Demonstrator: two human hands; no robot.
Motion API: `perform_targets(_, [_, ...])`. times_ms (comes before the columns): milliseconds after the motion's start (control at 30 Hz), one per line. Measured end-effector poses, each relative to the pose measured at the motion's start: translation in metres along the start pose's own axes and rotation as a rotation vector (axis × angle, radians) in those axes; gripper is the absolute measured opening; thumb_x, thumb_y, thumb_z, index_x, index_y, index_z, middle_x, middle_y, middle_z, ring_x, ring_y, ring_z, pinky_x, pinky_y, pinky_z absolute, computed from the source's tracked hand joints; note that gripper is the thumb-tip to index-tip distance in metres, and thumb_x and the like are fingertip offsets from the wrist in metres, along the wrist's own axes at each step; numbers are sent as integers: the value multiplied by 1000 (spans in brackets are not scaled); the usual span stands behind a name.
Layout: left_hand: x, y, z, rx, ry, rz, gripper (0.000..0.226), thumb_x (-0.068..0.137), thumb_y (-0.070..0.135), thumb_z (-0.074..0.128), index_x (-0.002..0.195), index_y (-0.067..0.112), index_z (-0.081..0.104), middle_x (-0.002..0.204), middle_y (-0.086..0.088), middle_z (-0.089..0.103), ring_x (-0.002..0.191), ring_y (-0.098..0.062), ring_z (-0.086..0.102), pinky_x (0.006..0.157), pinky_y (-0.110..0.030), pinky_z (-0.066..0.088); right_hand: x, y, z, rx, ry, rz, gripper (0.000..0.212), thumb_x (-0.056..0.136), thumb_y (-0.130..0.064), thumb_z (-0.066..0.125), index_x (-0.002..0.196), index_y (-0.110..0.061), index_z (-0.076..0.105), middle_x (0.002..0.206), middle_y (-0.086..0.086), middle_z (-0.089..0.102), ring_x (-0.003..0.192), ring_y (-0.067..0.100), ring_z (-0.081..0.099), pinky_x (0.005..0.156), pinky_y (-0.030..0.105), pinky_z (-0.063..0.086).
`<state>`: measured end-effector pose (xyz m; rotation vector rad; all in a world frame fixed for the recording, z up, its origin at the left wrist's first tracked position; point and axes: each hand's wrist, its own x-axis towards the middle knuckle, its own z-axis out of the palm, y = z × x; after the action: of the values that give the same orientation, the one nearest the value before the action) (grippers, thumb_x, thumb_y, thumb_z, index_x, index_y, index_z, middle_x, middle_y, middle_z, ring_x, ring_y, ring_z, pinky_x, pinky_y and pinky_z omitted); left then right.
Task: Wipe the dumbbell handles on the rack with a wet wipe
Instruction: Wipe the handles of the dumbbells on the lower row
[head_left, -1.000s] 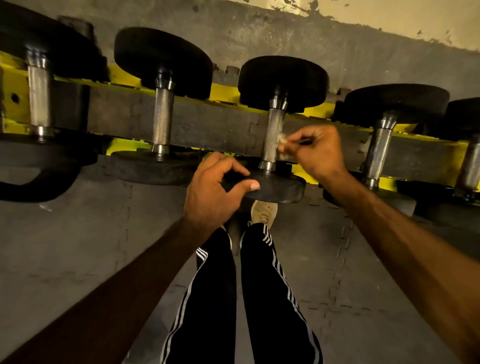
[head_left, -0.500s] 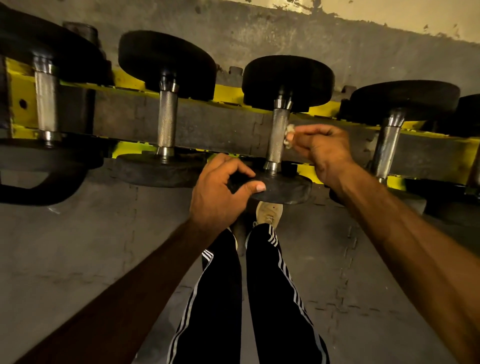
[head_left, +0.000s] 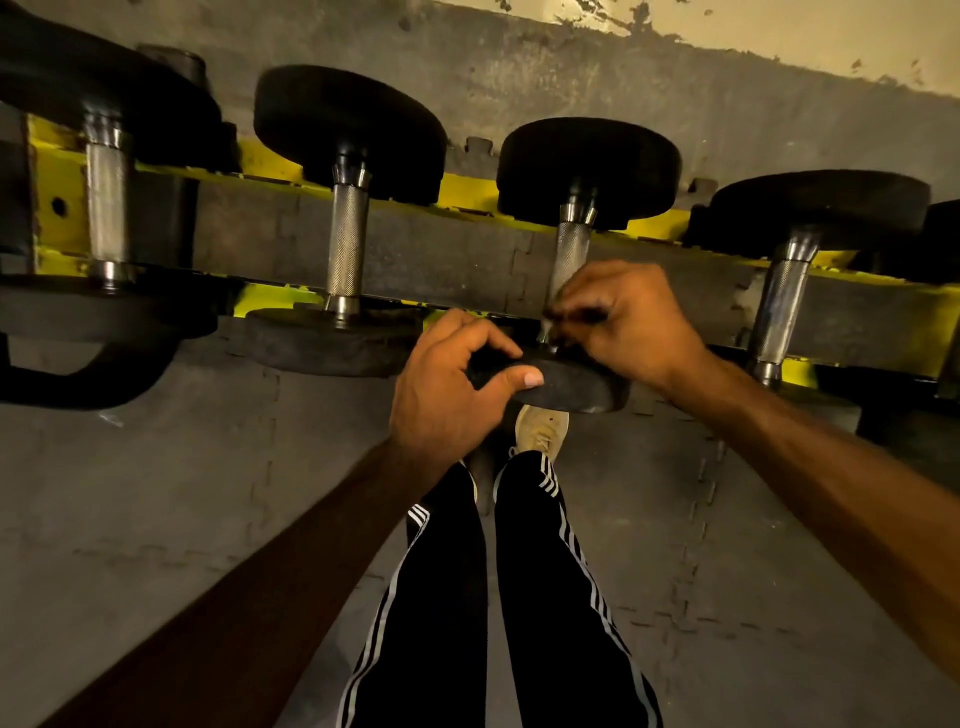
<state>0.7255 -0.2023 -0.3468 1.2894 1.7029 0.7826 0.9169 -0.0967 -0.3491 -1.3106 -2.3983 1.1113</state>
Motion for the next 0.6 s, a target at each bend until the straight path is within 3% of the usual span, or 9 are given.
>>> perform_targets(67, [0, -1, 1, -1, 8, 7, 31, 73, 46, 76, 87, 20, 71, 96, 4, 60, 94, -21, 61, 79, -48, 54, 2, 3, -4, -120, -136, -64, 15, 82, -10, 77, 96, -14, 78, 98, 2, 66, 91, 16, 63, 75, 26, 51])
perform_targets(200, [-3, -1, 4, -24, 35, 1, 29, 74, 45, 77, 87, 20, 71, 95, 5, 60, 94, -21, 62, 78, -47, 54, 29, 1, -12, -126, 178, 64, 16, 87, -25, 73, 99, -17, 78, 95, 5, 65, 87, 18, 62, 71, 31, 52])
perform_targets(233, [-4, 0, 4, -26, 36, -3, 28, 74, 45, 76, 87, 21, 71, 95, 5, 60, 94, -21, 62, 79, -47, 54, 33, -3, -12, -179, 138, 33, 15, 88, -23, 71, 99, -15, 77, 95, 6, 66, 88, 21, 62, 72, 31, 51])
perform_targets(333, [-4, 0, 2, -30, 29, 6, 26, 76, 44, 75, 88, 22, 71, 97, 6, 60, 95, -21, 62, 80, -47, 54, 36, -27, -8, -470, -340, -62, 18, 88, -22, 63, 103, -18, 72, 106, 5, 63, 99, 26, 61, 70, 28, 38])
perform_targets(367, [-4, 0, 2, -32, 26, 8, 26, 76, 43, 75, 88, 21, 71, 97, 6, 60, 96, -21, 62, 81, -46, 54, 38, -33, -7, -554, -425, -66, 19, 87, -24, 62, 103, -19, 70, 107, 4, 62, 99, 27, 61, 68, 29, 36])
perform_targets(500, [-6, 0, 0, -35, 13, 2, 20, 78, 39, 75, 91, 23, 73, 98, 6, 61, 98, -20, 62, 84, -46, 53, 63, -44, -14, -758, -315, 31, 18, 92, -29, 58, 84, -14, 63, 93, 7, 62, 84, 30, 62, 60, 32, 37])
perform_targets(600, [-6, -1, 0, -34, 19, 20, 17, 79, 30, 79, 91, 20, 74, 98, 5, 62, 97, -20, 63, 84, -46, 53, 70, -61, -4, -896, -474, -12, 26, 94, -20, 56, 71, -13, 46, 72, 3, 42, 80, 30, 58, 62, 36, 42])
